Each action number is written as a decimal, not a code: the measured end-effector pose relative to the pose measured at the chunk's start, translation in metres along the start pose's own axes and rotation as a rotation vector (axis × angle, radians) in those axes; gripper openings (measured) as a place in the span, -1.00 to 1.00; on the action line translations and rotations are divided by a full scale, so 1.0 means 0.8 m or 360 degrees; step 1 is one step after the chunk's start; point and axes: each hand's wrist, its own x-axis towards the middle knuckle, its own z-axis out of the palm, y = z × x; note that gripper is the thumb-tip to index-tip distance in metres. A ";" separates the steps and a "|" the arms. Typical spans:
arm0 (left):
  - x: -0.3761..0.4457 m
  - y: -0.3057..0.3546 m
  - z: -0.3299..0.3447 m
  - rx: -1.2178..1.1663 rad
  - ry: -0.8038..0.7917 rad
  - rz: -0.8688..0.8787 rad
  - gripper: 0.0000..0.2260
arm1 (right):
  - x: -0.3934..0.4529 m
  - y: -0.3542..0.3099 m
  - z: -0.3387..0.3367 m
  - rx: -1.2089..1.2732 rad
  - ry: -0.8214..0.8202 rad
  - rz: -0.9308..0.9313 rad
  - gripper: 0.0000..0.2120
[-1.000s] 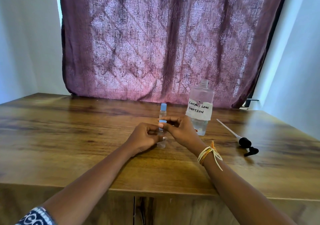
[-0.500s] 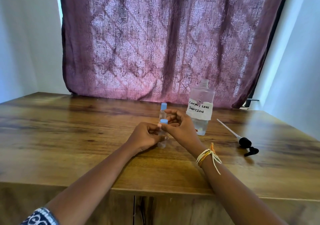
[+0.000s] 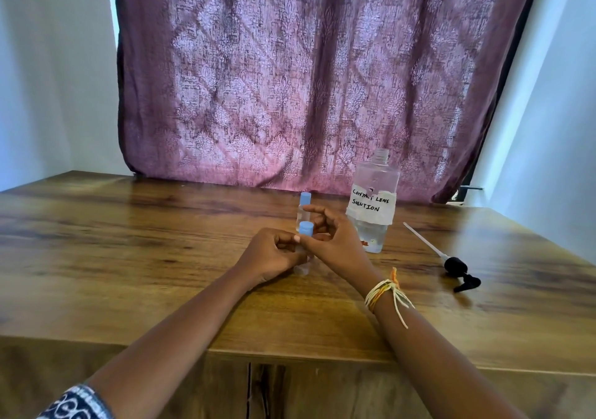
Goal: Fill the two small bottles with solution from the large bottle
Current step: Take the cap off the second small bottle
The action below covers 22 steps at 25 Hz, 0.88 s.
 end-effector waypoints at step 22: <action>0.006 -0.015 0.002 -0.0014 0.0002 0.0010 -0.82 | -0.001 -0.004 0.001 0.0006 0.0007 0.0022 -0.45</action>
